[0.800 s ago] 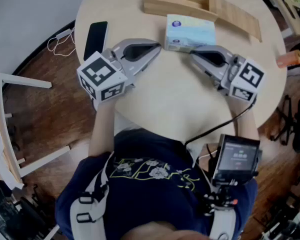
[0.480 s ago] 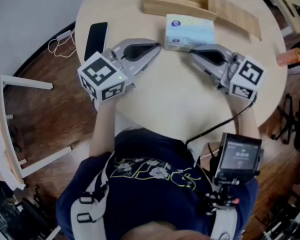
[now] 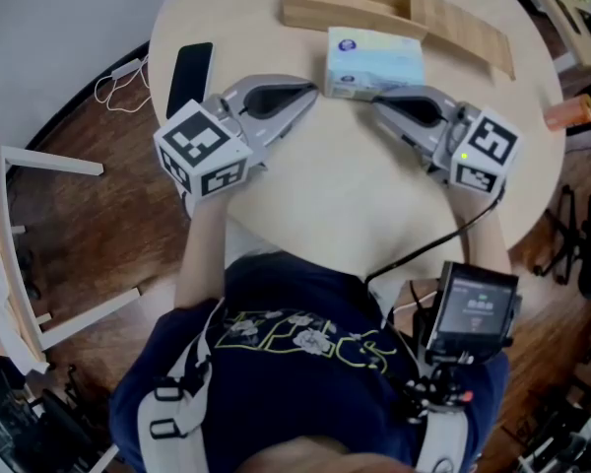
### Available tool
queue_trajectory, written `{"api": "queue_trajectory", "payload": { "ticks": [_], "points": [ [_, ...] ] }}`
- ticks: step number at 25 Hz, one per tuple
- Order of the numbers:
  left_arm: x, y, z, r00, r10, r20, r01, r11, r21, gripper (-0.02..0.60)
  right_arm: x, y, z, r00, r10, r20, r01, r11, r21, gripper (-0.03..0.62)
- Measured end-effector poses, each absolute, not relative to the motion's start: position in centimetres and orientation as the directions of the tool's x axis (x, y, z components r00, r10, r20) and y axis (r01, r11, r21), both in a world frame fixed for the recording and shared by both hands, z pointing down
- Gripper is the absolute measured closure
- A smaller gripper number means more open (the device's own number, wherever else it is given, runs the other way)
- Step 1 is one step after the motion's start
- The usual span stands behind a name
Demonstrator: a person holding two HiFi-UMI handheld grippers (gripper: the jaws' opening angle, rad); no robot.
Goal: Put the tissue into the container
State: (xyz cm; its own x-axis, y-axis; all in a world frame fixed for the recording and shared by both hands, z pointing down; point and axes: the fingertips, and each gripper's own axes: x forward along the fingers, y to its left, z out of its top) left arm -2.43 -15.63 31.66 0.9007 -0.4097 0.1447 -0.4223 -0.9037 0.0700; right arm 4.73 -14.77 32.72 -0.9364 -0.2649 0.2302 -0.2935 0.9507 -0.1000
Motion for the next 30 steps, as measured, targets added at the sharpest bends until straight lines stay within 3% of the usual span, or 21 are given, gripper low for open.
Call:
{"api": "queue_trajectory", "payload": {
  "ticks": [30],
  "points": [
    [-2.51,-15.58,31.74,0.900,-0.410,0.145,-0.423,-0.904,0.069,0.578,4.81,-15.03,32.83,-0.931,-0.283,0.231,-0.310,0.946,-0.092,0.588]
  ]
}}
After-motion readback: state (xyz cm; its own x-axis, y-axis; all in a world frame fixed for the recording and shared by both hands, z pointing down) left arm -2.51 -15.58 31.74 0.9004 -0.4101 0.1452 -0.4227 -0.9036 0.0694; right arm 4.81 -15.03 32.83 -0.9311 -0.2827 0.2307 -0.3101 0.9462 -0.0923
